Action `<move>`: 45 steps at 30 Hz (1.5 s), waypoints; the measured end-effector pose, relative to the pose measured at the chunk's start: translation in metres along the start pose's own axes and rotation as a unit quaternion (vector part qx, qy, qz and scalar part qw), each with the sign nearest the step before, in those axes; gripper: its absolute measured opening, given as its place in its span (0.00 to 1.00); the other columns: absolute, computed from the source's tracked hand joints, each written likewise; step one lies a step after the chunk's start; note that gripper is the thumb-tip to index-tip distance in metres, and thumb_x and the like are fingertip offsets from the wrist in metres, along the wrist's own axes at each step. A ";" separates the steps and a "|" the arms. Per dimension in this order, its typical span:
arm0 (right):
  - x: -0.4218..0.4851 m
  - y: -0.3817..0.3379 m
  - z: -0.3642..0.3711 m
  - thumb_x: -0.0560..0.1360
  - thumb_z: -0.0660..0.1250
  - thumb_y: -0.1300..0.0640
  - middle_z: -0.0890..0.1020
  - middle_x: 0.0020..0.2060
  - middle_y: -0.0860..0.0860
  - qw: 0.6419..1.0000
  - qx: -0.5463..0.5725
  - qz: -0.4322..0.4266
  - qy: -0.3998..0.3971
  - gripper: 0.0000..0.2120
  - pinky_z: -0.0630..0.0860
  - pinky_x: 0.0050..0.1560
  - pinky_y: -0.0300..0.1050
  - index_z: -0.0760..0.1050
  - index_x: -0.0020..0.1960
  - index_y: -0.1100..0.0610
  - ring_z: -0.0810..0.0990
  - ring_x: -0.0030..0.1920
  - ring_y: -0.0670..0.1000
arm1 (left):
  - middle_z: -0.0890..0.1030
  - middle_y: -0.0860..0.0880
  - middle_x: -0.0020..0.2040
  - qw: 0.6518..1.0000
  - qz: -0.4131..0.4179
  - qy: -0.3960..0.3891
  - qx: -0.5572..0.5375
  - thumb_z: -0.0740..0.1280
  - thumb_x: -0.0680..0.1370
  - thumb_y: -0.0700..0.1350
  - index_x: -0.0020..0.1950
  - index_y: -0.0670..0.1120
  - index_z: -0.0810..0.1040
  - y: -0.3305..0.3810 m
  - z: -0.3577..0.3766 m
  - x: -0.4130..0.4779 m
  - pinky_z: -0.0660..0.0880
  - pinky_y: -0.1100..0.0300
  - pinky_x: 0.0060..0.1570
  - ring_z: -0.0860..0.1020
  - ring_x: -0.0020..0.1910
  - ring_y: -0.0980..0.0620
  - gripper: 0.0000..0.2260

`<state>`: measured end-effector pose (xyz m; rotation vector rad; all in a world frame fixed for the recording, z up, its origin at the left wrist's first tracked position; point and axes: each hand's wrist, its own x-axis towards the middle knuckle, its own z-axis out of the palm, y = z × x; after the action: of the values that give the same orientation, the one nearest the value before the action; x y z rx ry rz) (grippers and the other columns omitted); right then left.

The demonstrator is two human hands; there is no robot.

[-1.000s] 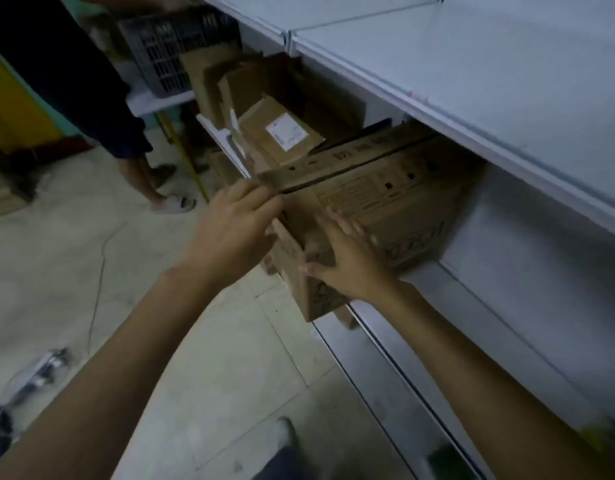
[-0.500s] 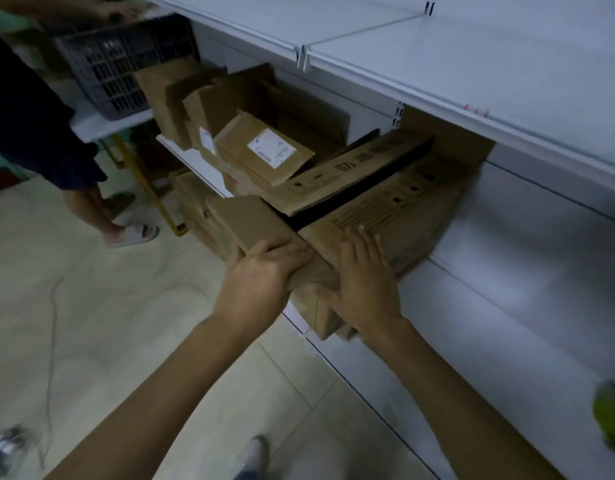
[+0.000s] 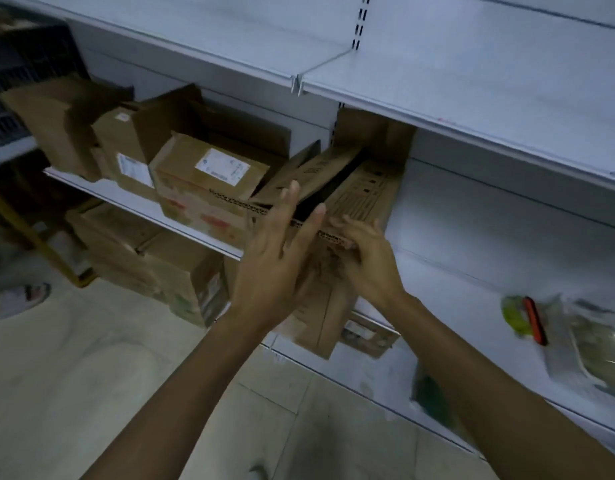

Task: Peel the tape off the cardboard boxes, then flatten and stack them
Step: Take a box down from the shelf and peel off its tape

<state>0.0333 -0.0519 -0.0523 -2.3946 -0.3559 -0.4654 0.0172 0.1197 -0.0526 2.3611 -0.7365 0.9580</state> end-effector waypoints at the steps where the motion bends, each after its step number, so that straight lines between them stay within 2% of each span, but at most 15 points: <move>1: 0.003 -0.009 -0.007 0.73 0.66 0.69 0.79 0.58 0.43 0.998 0.045 0.006 0.031 0.23 0.61 0.69 0.68 0.76 0.62 0.47 0.75 0.64 0.54 | 0.40 0.46 0.78 1.000 0.002 0.015 0.013 0.65 0.76 0.45 0.78 0.53 0.42 0.003 -0.004 0.003 0.63 0.39 0.68 0.48 0.77 0.43 0.39; 5: 0.011 -0.060 -0.050 0.77 0.66 0.59 0.84 0.46 0.44 0.977 0.190 0.046 0.089 0.10 0.73 0.61 0.63 0.79 0.52 0.46 0.82 0.51 0.48 | 0.35 0.46 0.77 0.999 0.009 -0.004 0.036 0.57 0.79 0.52 0.78 0.50 0.44 0.027 -0.013 0.006 0.49 0.46 0.72 0.47 0.76 0.42 0.32; 9: -0.005 -0.088 -0.097 0.76 0.67 0.63 0.84 0.47 0.51 0.924 0.325 0.107 0.170 0.09 0.79 0.56 0.55 0.79 0.49 0.49 0.83 0.50 0.52 | 0.59 0.45 0.76 0.998 0.019 -0.056 0.027 0.53 0.80 0.53 0.74 0.49 0.62 0.066 -0.041 -0.006 0.53 0.46 0.71 0.56 0.75 0.48 0.23; 14: -0.030 -0.097 -0.151 0.76 0.68 0.64 0.84 0.46 0.55 0.796 0.499 0.197 0.279 0.04 0.82 0.49 0.48 0.79 0.49 0.57 0.84 0.45 0.53 | 0.77 0.48 0.65 0.997 0.050 -0.035 0.056 0.58 0.78 0.52 0.63 0.47 0.78 0.107 -0.131 -0.003 0.61 0.49 0.69 0.72 0.65 0.49 0.18; 17: -0.037 -0.100 -0.178 0.75 0.68 0.65 0.84 0.43 0.53 0.734 0.579 0.204 0.288 0.04 0.81 0.40 0.43 0.78 0.47 0.58 0.84 0.41 0.50 | 0.80 0.48 0.61 0.990 0.060 0.008 0.129 0.60 0.78 0.52 0.59 0.47 0.81 0.126 -0.178 -0.002 0.63 0.45 0.67 0.75 0.62 0.47 0.16; 22: -0.036 -0.107 -0.219 0.76 0.68 0.63 0.84 0.49 0.57 0.661 0.663 0.181 0.301 0.08 0.82 0.48 0.51 0.77 0.54 0.61 0.84 0.47 0.54 | 0.73 0.43 0.68 0.969 0.019 0.170 0.177 0.61 0.78 0.52 0.61 0.45 0.79 0.148 -0.225 0.005 0.55 0.44 0.71 0.67 0.69 0.44 0.17; 24: -0.034 -0.108 -0.236 0.75 0.69 0.60 0.83 0.53 0.59 0.637 0.684 0.184 0.305 0.12 0.81 0.51 0.55 0.77 0.57 0.63 0.84 0.50 0.56 | 0.62 0.40 0.74 0.954 -0.043 0.279 0.104 0.62 0.77 0.52 0.70 0.44 0.69 0.154 -0.234 0.007 0.53 0.44 0.73 0.58 0.74 0.42 0.23; 26: -0.034 -0.108 -0.247 0.76 0.69 0.59 0.83 0.54 0.58 0.623 0.691 0.196 0.310 0.13 0.80 0.53 0.57 0.77 0.59 0.63 0.83 0.52 0.56 | 0.54 0.42 0.77 0.932 -0.129 0.331 -0.079 0.62 0.76 0.54 0.76 0.45 0.57 0.165 -0.231 0.013 0.51 0.45 0.74 0.52 0.76 0.45 0.31; 28: -0.035 -0.108 -0.252 0.76 0.68 0.57 0.83 0.54 0.58 0.616 0.697 0.204 0.304 0.15 0.79 0.55 0.58 0.76 0.61 0.62 0.83 0.53 0.56 | 0.59 0.48 0.76 0.887 -0.159 0.327 -0.285 0.60 0.75 0.56 0.77 0.49 0.53 0.171 -0.221 0.023 0.56 0.43 0.73 0.58 0.75 0.50 0.33; 30: -0.037 -0.105 -0.253 0.77 0.68 0.56 0.82 0.55 0.57 0.606 0.701 0.218 0.306 0.15 0.79 0.54 0.57 0.76 0.62 0.61 0.82 0.54 0.56 | 0.61 0.51 0.76 0.848 -0.176 0.325 -0.381 0.60 0.74 0.59 0.77 0.54 0.53 0.179 -0.220 0.035 0.58 0.39 0.71 0.61 0.74 0.49 0.33; 33: -0.039 -0.101 -0.262 0.78 0.66 0.56 0.82 0.56 0.58 0.596 0.702 0.234 0.313 0.11 0.80 0.50 0.55 0.76 0.58 0.60 0.82 0.51 0.55 | 0.58 0.50 0.77 0.879 -0.174 0.288 -0.337 0.58 0.73 0.64 0.76 0.55 0.55 0.197 -0.229 0.062 0.56 0.38 0.71 0.57 0.75 0.46 0.34; 37: -0.030 -0.102 -0.288 0.81 0.62 0.56 0.80 0.48 0.53 0.596 0.688 0.270 0.313 0.07 0.78 0.34 0.50 0.74 0.56 0.56 0.78 0.40 0.51 | 0.45 0.56 0.78 0.929 -0.175 0.226 -0.237 0.52 0.69 0.66 0.78 0.54 0.45 0.233 -0.255 0.115 0.42 0.46 0.75 0.42 0.76 0.60 0.40; 39: -0.026 -0.102 -0.298 0.81 0.60 0.55 0.79 0.50 0.54 0.606 0.670 0.304 0.302 0.08 0.77 0.47 0.56 0.75 0.55 0.56 0.77 0.44 0.54 | 0.44 0.54 0.78 0.948 -0.164 0.182 -0.205 0.51 0.69 0.63 0.78 0.53 0.44 0.245 -0.271 0.151 0.41 0.46 0.74 0.41 0.76 0.58 0.39; 42: -0.018 -0.097 -0.312 0.80 0.58 0.56 0.75 0.63 0.54 0.590 0.658 0.343 0.318 0.15 0.67 0.63 0.60 0.73 0.65 0.57 0.73 0.62 0.58 | 0.44 0.50 0.79 0.975 -0.133 0.116 -0.138 0.47 0.69 0.60 0.78 0.51 0.44 0.269 -0.288 0.205 0.41 0.45 0.74 0.42 0.77 0.52 0.38; 45: -0.021 -0.098 -0.319 0.76 0.55 0.60 0.72 0.65 0.55 0.572 0.662 0.368 0.313 0.17 0.63 0.64 0.58 0.71 0.64 0.56 0.70 0.62 0.58 | 0.43 0.47 0.79 0.991 -0.102 0.061 -0.065 0.49 0.75 0.58 0.78 0.49 0.43 0.298 -0.291 0.242 0.41 0.41 0.73 0.41 0.77 0.47 0.34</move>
<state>-0.0971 -0.1917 0.2225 -0.6179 0.5072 -0.3639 -0.1630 0.0053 0.3790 2.1934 -0.4845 0.9264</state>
